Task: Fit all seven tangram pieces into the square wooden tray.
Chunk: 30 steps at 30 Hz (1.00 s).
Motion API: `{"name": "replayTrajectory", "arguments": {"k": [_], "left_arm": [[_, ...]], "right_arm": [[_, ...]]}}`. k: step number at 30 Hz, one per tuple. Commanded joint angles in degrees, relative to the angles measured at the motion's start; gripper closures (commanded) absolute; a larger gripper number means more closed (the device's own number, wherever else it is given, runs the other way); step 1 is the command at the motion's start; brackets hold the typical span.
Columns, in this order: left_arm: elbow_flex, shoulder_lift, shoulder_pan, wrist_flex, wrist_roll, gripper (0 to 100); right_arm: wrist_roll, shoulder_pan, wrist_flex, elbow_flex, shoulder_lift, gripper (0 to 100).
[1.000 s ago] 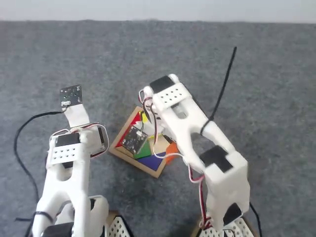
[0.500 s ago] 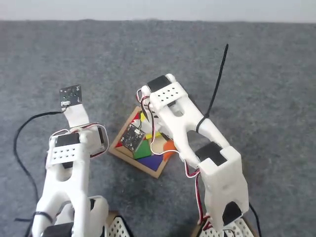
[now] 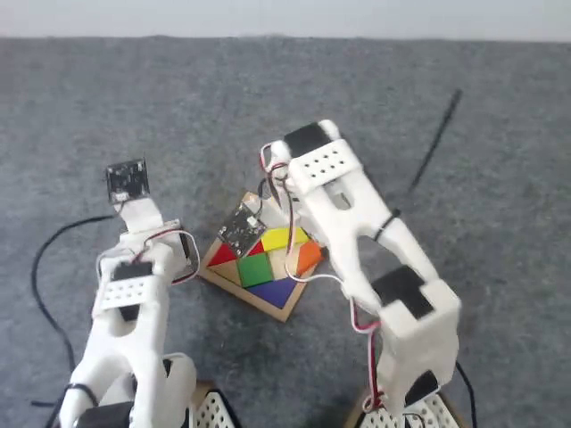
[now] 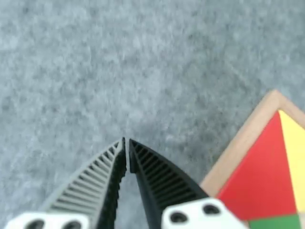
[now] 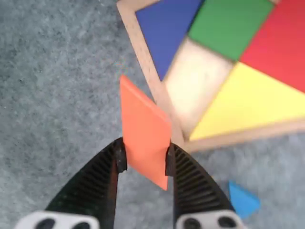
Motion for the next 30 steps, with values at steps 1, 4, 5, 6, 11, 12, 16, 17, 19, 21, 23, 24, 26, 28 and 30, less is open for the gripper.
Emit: {"name": "replayTrajectory", "arguments": {"k": [1, 4, 5, 6, 11, 12, 16, 17, 19, 21, 23, 24, 26, 28, 30], "left_arm": [[7.2, -2.3, 0.1, -19.8, -0.3, 99], [10.2, -2.4, 0.0, -26.8, -0.3, 99], [10.5, -2.4, -0.1, -27.5, -0.3, 99], [10.5, -2.4, 0.0, -27.4, -0.3, 99], [10.5, -2.4, -0.2, -27.5, -0.2, 99], [10.5, -2.4, -0.3, -27.6, -0.2, 99], [10.6, -2.4, -0.4, -27.7, -0.2, 99], [10.6, -2.4, -0.4, -27.7, -0.2, 99], [10.6, -2.4, -0.3, -27.7, -0.2, 99], [10.6, -2.4, -0.2, -27.5, -0.2, 99], [10.6, -2.4, -0.3, -27.3, -0.1, 99], [10.6, -2.4, -0.4, -27.3, -0.1, 99], [10.4, -2.5, -0.4, -25.8, 0.0, 99], [10.1, -4.6, -0.4, -21.9, 0.2, 99], [10.0, -9.3, -0.4, -14.9, 0.3, 99]], "right_arm": [[-2.0, 0.8, 0.9, 4.3, -9.9, 99.0], [-4.7, 1.1, -3.1, 11.7, -16.7, 99.0], [-5.5, 1.4, -5.1, 14.9, -19.5, 99.0], [-6.4, 1.5, -7.1, 18.0, -22.5, 99.0], [-13.3, 1.5, -18.2, 34.6, -39.0, 99.0], [-15.4, 1.5, -21.1, 38.2, -42.3, 99.0], [-21.7, 0.7, -31.3, 52.5, -54.4, 99.0], [-23.1, 0.0, -33.1, 55.8, -56.9, 99.0], [-26.1, -1.1, -36.3, 62.1, -61.6, 99.0], [-30.6, -2.2, -39.5, 67.2, -66.2, 99.0], [-38.3, -2.3, -42.9, 70.6, -70.1, 99.0], [-42.8, -2.2, -44.4, 71.9, -72.0, 99.0], [-49.9, -1.9, -45.8, 73.8, -75.6, 99.0], [-54.1, -0.9, -46.2, 75.5, -79.3, 99.0], [-56.4, 0.1, -46.3, 77.6, -82.9, 99.0]]}}
